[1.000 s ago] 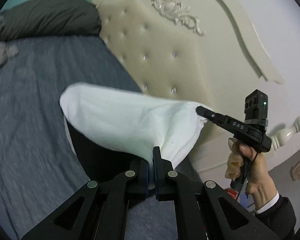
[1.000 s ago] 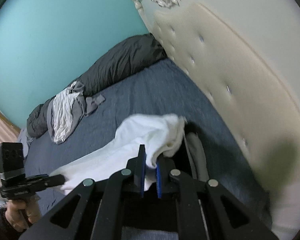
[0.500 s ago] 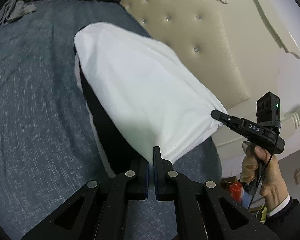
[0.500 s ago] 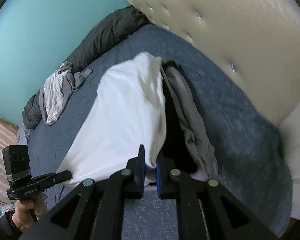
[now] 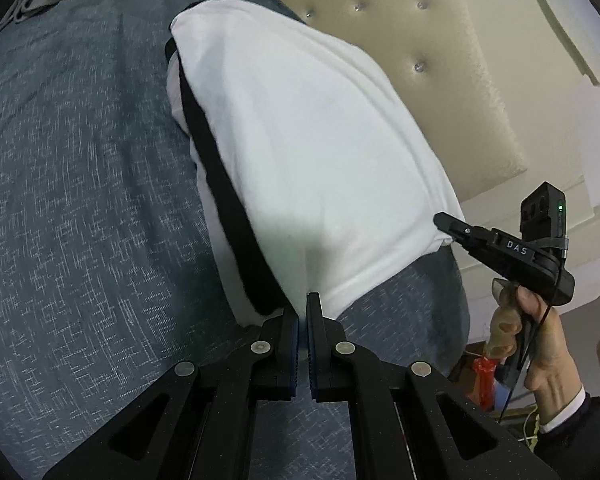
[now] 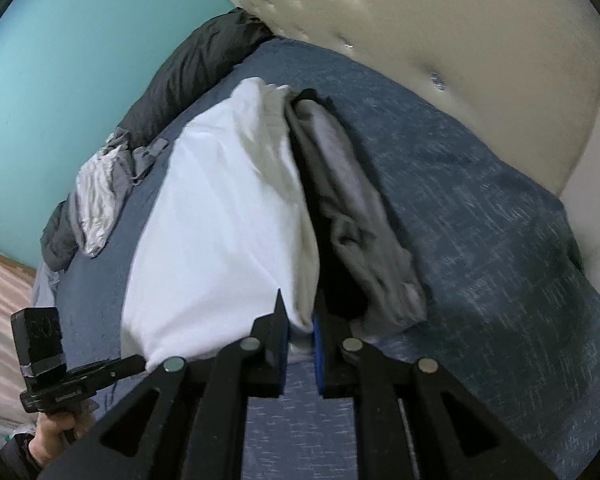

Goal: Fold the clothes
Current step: 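Carry the folded polo with both tools onto the grey clothes stack, then lower the polo onto the stack and open both tools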

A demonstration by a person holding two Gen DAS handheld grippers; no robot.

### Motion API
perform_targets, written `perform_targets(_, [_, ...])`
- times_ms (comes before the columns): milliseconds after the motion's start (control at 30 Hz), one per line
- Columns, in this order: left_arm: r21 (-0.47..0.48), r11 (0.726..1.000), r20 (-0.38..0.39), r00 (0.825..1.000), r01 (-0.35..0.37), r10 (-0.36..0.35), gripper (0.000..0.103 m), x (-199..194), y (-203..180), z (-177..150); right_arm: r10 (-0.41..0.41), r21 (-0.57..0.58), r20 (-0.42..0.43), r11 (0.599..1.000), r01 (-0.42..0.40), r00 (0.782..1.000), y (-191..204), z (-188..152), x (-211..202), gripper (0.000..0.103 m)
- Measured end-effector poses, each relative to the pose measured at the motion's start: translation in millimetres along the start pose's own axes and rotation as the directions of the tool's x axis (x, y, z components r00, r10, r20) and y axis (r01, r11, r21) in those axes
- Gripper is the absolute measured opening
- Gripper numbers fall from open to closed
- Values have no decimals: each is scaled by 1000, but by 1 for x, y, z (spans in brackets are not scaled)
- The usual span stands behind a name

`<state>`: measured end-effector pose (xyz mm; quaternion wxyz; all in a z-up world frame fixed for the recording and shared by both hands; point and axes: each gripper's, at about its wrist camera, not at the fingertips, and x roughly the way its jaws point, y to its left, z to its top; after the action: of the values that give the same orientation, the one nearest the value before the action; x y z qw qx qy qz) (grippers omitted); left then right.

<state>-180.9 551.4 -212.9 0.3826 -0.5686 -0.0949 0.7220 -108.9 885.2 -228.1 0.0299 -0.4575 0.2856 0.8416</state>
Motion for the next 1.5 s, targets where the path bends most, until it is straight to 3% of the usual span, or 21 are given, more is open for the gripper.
perform_targets(67, [-3,1000,-2,1000,-3,3,3,1,2,0,-6,13,20,1000,6,1000,-9,-2,-5,17])
perform_targets(233, [10,1000,45,999,2,-2,3,-16,-2,8,-8,10,140,1000,7,990,-11,3,-36,18])
perform_targets(333, [36,999,107,994,3,-7,3,-30,-13,17,59,-12,212,998,-58,975,1,8,-50,18])
perform_targets(467, [66,998,167,986,-22,10,3,-41,-31,33,58,-63,179,997,-47,982,19,10,-37,18])
perform_targets(633, [66,997,171,985,-36,24,3,-39,-29,40,9,-54,102,999,-3,995,18,2,-8,18])
perform_targets(833, [67,996,77,996,-53,48,3,-9,-7,32,-2,-20,77,1000,4,997,6,-4,-4,18])
perform_targets(967, [73,996,89,995,-46,39,3,-9,-4,32,43,-35,180,999,-38,983,17,19,-35,18])
perform_targets(1000, [72,997,94,995,-42,35,3,-10,-3,32,36,-47,183,998,-28,982,23,29,-37,24])
perform_targets(1033, [71,997,101,994,-39,32,3,-11,-2,34,26,-61,181,998,-15,983,30,39,-37,37])
perform_targets(1100, [77,996,113,993,-51,42,4,-13,-1,39,9,-97,177,995,9,984,48,62,-33,43])
perform_targets(1233, [99,992,137,988,-79,65,4,-14,1,47,-41,-163,148,984,65,988,79,96,-12,43])
perform_targets(1500, [140,988,141,989,-60,40,5,1,12,47,-119,-259,97,956,140,988,114,152,42,43])
